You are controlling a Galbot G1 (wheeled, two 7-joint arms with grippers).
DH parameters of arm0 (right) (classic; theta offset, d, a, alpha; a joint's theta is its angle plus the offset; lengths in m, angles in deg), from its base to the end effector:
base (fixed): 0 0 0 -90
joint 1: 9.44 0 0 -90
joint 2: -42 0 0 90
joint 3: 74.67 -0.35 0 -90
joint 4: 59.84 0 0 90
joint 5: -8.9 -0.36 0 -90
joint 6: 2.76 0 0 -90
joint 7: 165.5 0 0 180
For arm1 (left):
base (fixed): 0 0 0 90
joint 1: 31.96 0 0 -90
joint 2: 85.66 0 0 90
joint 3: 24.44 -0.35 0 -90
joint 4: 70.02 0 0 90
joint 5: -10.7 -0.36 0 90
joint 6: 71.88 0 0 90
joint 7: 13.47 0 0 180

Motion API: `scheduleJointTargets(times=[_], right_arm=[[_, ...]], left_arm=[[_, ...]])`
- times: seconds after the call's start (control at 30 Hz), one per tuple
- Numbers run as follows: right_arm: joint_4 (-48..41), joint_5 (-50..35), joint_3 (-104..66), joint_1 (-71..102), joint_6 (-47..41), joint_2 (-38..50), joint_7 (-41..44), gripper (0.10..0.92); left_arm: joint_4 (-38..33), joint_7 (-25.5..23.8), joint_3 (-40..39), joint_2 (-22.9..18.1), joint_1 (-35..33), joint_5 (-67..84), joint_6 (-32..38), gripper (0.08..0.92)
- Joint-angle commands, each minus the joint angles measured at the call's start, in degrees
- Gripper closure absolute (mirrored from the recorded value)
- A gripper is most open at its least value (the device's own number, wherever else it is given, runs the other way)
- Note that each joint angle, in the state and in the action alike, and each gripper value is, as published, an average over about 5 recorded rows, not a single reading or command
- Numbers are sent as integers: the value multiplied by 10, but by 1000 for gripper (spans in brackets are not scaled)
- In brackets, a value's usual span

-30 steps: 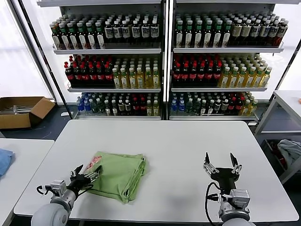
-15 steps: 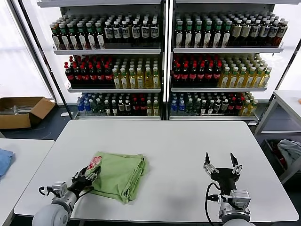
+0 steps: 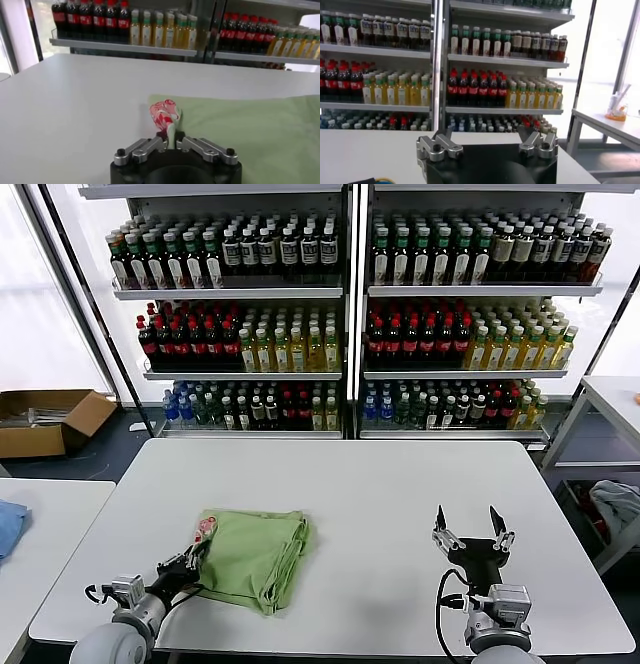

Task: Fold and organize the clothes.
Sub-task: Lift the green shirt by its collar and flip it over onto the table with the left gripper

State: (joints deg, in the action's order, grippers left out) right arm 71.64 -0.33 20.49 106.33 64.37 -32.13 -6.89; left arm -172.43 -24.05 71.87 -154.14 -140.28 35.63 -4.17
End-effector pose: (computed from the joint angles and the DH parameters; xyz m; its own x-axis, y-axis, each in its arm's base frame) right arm 0.1924 -0.0072 -0.2194 -0.9812 0.1396 0.1331 0.1258 0.9863 -0.1070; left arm 0.2565 0.1360 -0.3372 -0.8824 0.1810 0.4343 0.1399 0.9822 -0.1251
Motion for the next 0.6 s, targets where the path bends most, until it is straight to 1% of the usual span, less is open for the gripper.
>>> scheduleJointTargets(times=[0.03,0.13,0.2,0.37,0.5,0.57,0.6], right_arm=[[-2,-2,-1,-7,0,5,-1,203],[-3,-6,-1,-14,-2,8,-1,203],[-4,-9,-1,-18,-2,9,-1,203],[-7,-16,1,-23,-2,13,-2,203],[-10,-20,2,-24,0,13,-2,203],[-9,-21,2,-24,1,13,-3,203],[-9,-22,1,-23,1,12,-3,203]], left_arm=[[-3,-3,45,13,1,13,20,866],[5,0,98,46,3,30,22,870],[23,4,140,83,4,39,23,870],[96,10,232,190,8,59,30,870],[146,11,257,252,13,68,38,870],[159,13,259,267,19,67,40,870],[159,13,257,269,21,66,41,870]])
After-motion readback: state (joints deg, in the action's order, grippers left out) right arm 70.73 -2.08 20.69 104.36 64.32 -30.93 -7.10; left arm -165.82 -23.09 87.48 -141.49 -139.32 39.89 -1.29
